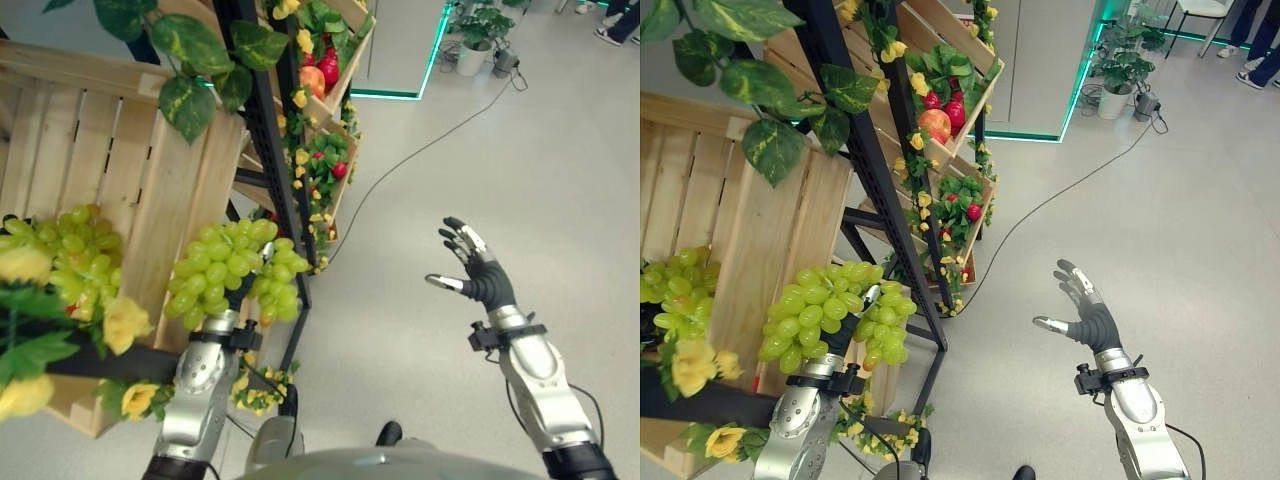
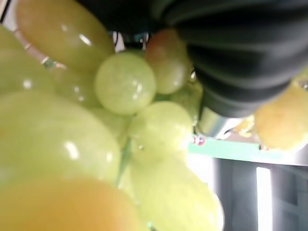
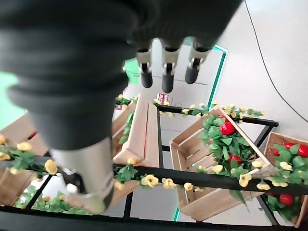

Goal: Pick up the fruits from the basket on one side to the basket on the other side

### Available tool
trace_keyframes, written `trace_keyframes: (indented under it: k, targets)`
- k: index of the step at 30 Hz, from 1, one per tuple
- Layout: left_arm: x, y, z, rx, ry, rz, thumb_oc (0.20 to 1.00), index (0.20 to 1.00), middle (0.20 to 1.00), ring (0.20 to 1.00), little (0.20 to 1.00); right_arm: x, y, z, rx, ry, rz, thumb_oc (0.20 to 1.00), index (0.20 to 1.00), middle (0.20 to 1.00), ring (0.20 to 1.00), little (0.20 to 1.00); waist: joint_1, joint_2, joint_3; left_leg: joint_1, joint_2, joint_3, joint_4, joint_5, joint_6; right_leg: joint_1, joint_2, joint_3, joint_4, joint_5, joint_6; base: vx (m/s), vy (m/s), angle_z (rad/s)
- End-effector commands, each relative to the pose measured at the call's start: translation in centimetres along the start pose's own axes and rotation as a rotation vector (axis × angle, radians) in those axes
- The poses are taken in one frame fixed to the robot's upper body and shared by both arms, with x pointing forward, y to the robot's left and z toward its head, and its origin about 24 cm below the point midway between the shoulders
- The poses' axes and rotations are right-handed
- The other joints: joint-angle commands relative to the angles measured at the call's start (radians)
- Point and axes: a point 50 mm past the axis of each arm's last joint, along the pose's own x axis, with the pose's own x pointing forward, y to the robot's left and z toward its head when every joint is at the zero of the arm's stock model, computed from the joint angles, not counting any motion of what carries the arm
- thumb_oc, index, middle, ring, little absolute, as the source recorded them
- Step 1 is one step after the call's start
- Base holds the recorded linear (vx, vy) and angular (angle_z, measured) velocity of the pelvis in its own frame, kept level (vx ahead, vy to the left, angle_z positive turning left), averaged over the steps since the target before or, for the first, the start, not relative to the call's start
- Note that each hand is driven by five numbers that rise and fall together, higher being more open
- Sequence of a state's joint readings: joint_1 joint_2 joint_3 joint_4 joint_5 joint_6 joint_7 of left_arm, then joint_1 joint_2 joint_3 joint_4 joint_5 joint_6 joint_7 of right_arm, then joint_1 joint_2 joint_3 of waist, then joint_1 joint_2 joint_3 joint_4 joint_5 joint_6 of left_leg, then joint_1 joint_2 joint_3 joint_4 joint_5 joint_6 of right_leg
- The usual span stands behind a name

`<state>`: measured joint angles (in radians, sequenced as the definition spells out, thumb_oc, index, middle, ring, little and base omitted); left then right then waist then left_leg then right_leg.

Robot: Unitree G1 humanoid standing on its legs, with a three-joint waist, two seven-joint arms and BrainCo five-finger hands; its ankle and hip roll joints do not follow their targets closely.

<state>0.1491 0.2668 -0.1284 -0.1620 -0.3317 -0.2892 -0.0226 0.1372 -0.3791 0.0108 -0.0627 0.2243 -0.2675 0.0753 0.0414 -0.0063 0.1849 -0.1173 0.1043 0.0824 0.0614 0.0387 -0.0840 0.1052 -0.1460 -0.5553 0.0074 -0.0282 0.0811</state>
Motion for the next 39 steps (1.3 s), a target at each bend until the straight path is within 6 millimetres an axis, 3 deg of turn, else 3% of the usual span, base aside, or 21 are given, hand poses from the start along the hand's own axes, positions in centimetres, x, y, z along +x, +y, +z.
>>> trace_keyframes:
  k: [1,4,5,6,7,8,9,18,24,25,26,28,30,32,33,34,36,37,38,39]
  targets:
    - [1.7,4.9,4.8,0.153,-0.181,0.059,0.2,0.2,0.2,0.2,0.2,0.8,-1.1,0.7,-0.069,-0.043,-0.023,1.0,1.0,1.0,1.0,1.0,0.025,-0.021,-0.024,0.011,0.053,0.038,0.044,-0.043,-0.026,-0.026,-0.088,0.002,0.088,-0.057,0.046,0.04,0.392,0.21]
    - [1.8,4.8,5.0,0.163,-0.191,0.042,0.2,0.2,0.2,0.2,0.2,1.1,-0.6,0.6,-0.075,-0.041,-0.019,1.0,1.0,1.0,1.0,1.0,0.034,-0.023,-0.028,-0.002,-0.006,0.04,0.081,-0.102,0.013,-0.038,-0.161,0.002,0.134,-0.027,0.084,0.08,0.438,0.46]
    - [2.0,4.8,5.3,0.184,-0.2,0.034,0.2,0.2,0.2,0.2,0.2,1.4,-0.1,0.2,-0.05,-0.032,-0.014,1.0,1.0,1.0,1.0,1.0,0.032,-0.024,-0.028,0.002,-0.037,0.036,0.082,-0.113,0.033,-0.059,-0.181,0.039,0.187,-0.015,0.089,0.1,0.345,0.27]
    - [2.1,4.8,5.3,0.185,-0.201,0.035,0.2,0.2,0.2,0.2,0.2,1.4,0.0,0.2,-0.05,-0.033,-0.014,1.0,1.0,1.0,1.0,1.0,0.034,-0.025,-0.028,0.001,-0.038,0.038,0.083,-0.114,0.034,-0.063,-0.184,0.041,0.191,-0.017,0.09,0.09,0.331,0.2]
    - [2.3,4.8,5.4,0.194,-0.205,0.038,0.2,0.2,0.2,0.2,0.2,1.6,0.5,0.2,-0.044,-0.033,0.009,1.0,1.0,1.0,1.0,1.0,0.031,-0.02,-0.031,0.003,-0.055,0.03,0.078,-0.12,0.049,-0.082,-0.156,0.11,0.228,-0.042,0.091,0.03,0.141,0.11]
    - [2.3,4.8,5.4,0.194,-0.205,0.038,0.2,0.2,0.2,0.2,0.2,1.6,0.5,0.2,-0.044,-0.033,0.009,1.0,1.0,1.0,1.0,1.0,0.032,-0.02,-0.034,-0.001,-0.054,0.031,0.076,-0.116,0.05,-0.086,-0.155,0.111,0.227,-0.039,0.09,0.07,0.206,0.22]
    - [2.5,4.8,5.5,0.2,-0.212,0.036,0.2,0.2,0.2,0.2,0.2,1.5,0.5,0.1,-0.034,-0.029,0.009,1.0,1.0,1.0,1.0,1.0,0.029,-0.022,-0.037,0.012,-0.07,0.02,0.069,-0.116,0.056,-0.11,-0.125,0.164,0.219,-0.045,0.084,0.03,0.073,0.27]
    - [2.1,4.7,5.3,0.191,-0.197,0.038,0.2,0.2,0.2,0.2,0.2,0.8,-0.1,-0.6,-0.052,0.016,0.002,1.0,1.0,1.0,1.0,1.0,0.035,-0.041,-0.064,0.016,-0.065,0.021,0.054,-0.104,0.052,-0.058,-0.1,0.129,0.132,-0.06,0.078,0.01,-0.017,0.06]
    - [2.6,4.0,5.1,0.188,-0.191,0.002,0.2,0.2,0.2,0.2,0.2,-0.3,-0.9,-0.7,-0.064,0.036,-0.012,1.0,1.0,1.0,1.0,1.0,-0.017,-0.04,-0.041,-0.02,-0.074,0.036,0.162,-0.142,0.049,-0.071,-0.109,0.162,0.174,-0.072,0.075,-0.07,0.055,0.01]
    - [3.0,3.8,5.2,0.2,-0.2,-0.001,0.2,0.2,0.2,0.2,0.2,-0.5,-1.0,-0.7,-0.069,0.036,-0.016,1.0,1.0,1.0,1.0,1.0,-0.043,-0.035,-0.022,-0.019,-0.079,0.048,0.157,-0.152,0.062,-0.105,-0.119,0.191,0.184,-0.043,0.082,-0.15,0.125,-0.01]
    - [3.0,3.8,5.2,0.199,-0.201,-0.001,0.2,0.2,0.2,0.2,0.2,-0.5,-1.0,-0.6,-0.069,0.036,-0.016,1.0,1.0,1.0,1.0,1.0,-0.041,-0.035,-0.021,-0.019,-0.079,0.05,0.156,-0.152,0.063,-0.107,-0.12,0.193,0.185,-0.042,0.082,-0.19,0.14,-0.06]
    - [3.4,3.8,5.4,0.208,-0.219,-0.001,0.2,0.2,0.2,0.2,0.2,-0.4,-1.0,-0.9,-0.066,0.042,-0.028,1.0,1.0,1.0,1.0,1.0,-0.068,-0.02,0.0,-0.024,-0.083,0.088,0.119,-0.137,0.063,-0.149,-0.171,0.215,0.123,0.071,0.124,-0.27,0.092,-0.12]
    - [3.3,4.3,5.6,0.227,-0.218,0.016,0.2,0.2,0.2,0.2,0.2,0.1,-0.5,-0.6,-0.046,0.021,-0.026,1.0,1.0,1.0,1.0,1.0,-0.065,0.001,0.006,-0.035,-0.043,0.125,0.09,-0.098,0.063,-0.165,-0.195,0.246,0.102,0.099,0.124,-0.35,0.076,-0.53]
    - [3.3,4.7,5.8,0.241,-0.22,0.027,0.2,0.2,0.2,0.2,0.2,0.6,0.0,-0.6,-0.034,0.016,-0.003,1.0,1.0,1.0,1.0,1.0,-0.052,-0.003,0.007,-0.042,-0.032,0.18,0.051,-0.046,0.07,-0.149,-0.15,0.256,0.249,0.03,0.122,-0.35,0.165,-0.87]
    - [3.1,4.8,5.8,0.237,-0.212,0.028,0.2,0.2,0.2,0.2,0.2,0.7,0.1,-0.7,-0.031,0.019,0.009,1.0,1.0,1.0,1.0,1.0,-0.039,-0.008,-0.003,-0.046,-0.028,0.215,0.031,-0.03,0.075,-0.117,-0.116,0.252,0.312,-0.035,0.121,-0.33,0.112,-1.13]
    - [2.9,4.8,5.7,0.233,-0.206,0.029,0.2,0.2,0.2,0.2,0.2,0.7,0.3,-0.8,-0.027,0.028,0.023,1.0,1.0,1.0,1.0,1.0,-0.032,-0.017,-0.011,-0.051,-0.031,0.236,0.024,-0.021,0.081,-0.082,-0.076,0.264,0.327,-0.075,0.12,-0.27,0.018,-0.95]
    - [2.4,5.0,5.3,0.229,-0.184,0.046,0.2,0.2,0.2,0.2,0.2,0.4,0.2,-0.8,-0.029,0.031,0.029,1.0,1.0,1.0,1.0,1.0,-0.025,-0.031,-0.021,-0.076,-0.036,0.26,0.039,-0.005,0.095,-0.052,0.038,0.359,0.47,-0.119,0.13,-0.3,-0.138,-0.74]
    - [2.4,4.9,5.2,0.213,-0.184,0.049,0.2,0.2,0.2,0.2,0.2,0.5,0.2,-0.8,-0.024,0.028,0.024,1.0,1.0,1.0,1.0,1.0,-0.019,-0.04,-0.027,-0.101,-0.029,0.263,0.063,-0.003,0.093,-0.028,0.057,0.383,0.417,-0.154,0.1,-0.36,-0.264,-0.39]
    - [2.6,4.9,5.0,0.194,-0.184,0.057,0.2,0.2,0.2,0.2,0.2,0.6,0.3,-0.8,-0.024,0.029,0.027,1.0,1.0,1.0,1.0,1.0,-0.006,-0.038,-0.021,-0.125,-0.003,0.267,0.087,0.02,0.077,0.005,0.063,0.369,0.328,-0.231,0.042,-0.38,-0.27,-0.38]
    - [2.6,4.7,5.0,0.177,-0.19,0.063,0.2,0.2,0.2,0.2,0.2,1.0,0.3,-0.7,-0.032,0.02,0.03,1.0,1.0,1.0,1.0,1.0,0.002,-0.032,-0.013,-0.149,0.026,0.277,0.095,0.056,0.055,-0.002,0.073,0.357,0.3,-0.251,0.008,-0.48,-0.316,-0.73]
